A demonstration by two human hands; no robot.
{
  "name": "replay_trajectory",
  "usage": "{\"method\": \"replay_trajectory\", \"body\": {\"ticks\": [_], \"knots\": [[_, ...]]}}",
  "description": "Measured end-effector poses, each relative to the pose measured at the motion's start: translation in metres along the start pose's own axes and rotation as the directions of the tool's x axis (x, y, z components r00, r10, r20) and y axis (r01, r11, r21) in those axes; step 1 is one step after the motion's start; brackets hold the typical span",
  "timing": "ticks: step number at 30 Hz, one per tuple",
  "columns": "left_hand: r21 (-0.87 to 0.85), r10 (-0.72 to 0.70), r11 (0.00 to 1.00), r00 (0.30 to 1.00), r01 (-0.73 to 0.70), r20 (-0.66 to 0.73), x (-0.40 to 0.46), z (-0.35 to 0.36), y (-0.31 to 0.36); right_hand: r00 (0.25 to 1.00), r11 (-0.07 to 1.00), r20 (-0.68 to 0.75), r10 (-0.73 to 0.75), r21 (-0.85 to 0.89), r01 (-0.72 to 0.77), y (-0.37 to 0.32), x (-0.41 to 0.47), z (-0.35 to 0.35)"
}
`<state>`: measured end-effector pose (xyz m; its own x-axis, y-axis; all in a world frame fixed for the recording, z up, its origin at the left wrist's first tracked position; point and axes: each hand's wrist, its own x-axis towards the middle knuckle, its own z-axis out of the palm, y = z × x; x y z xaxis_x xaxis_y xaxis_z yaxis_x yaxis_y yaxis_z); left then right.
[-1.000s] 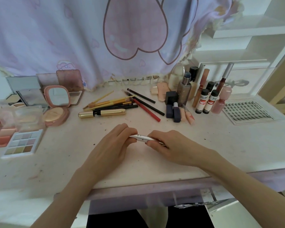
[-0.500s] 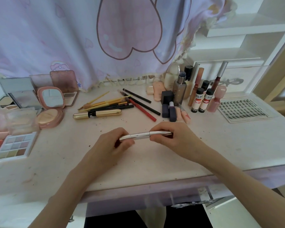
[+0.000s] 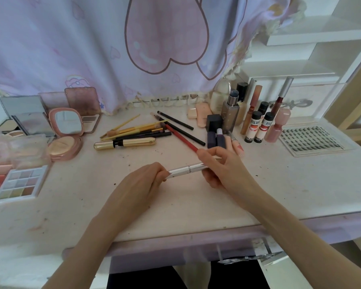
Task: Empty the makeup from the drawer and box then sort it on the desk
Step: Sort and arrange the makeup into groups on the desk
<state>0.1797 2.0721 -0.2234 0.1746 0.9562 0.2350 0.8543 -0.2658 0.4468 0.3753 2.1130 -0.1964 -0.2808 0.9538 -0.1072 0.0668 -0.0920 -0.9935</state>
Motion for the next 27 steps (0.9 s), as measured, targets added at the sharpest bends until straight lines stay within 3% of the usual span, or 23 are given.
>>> {"method": "replay_trajectory", "body": {"ticks": [2,6,11,16,21,27], "knots": [[0.000,0.015,1.000,1.000,-0.015,-0.002,0.000,0.000,0.001,0.999,1.000,-0.042,0.027,0.016,-0.026,0.002,0.002,0.001],[-0.011,-0.048,0.999,0.998,0.048,0.037,0.001,-0.004,0.005,0.998,0.998,-0.027,-0.064,-0.023,0.064,0.002,0.000,0.000],[-0.027,-0.087,0.996,0.995,0.089,0.044,0.002,-0.006,0.010,0.997,0.995,-0.062,0.055,-0.074,-0.059,0.002,0.002,0.004],[-0.018,-0.098,0.995,0.994,0.099,0.041,0.001,-0.007,0.012,1.000,0.998,0.007,0.013,0.060,-0.013,-0.002,0.002,0.000],[-0.019,-0.083,0.996,0.996,0.083,0.044,0.001,-0.007,0.012,0.992,0.992,-0.008,0.125,0.007,-0.125,-0.003,0.003,0.001],[-0.025,-0.100,0.995,0.994,0.101,0.035,0.001,-0.008,0.012,0.999,0.989,0.004,0.050,0.143,-0.050,-0.005,0.003,-0.003]]}}
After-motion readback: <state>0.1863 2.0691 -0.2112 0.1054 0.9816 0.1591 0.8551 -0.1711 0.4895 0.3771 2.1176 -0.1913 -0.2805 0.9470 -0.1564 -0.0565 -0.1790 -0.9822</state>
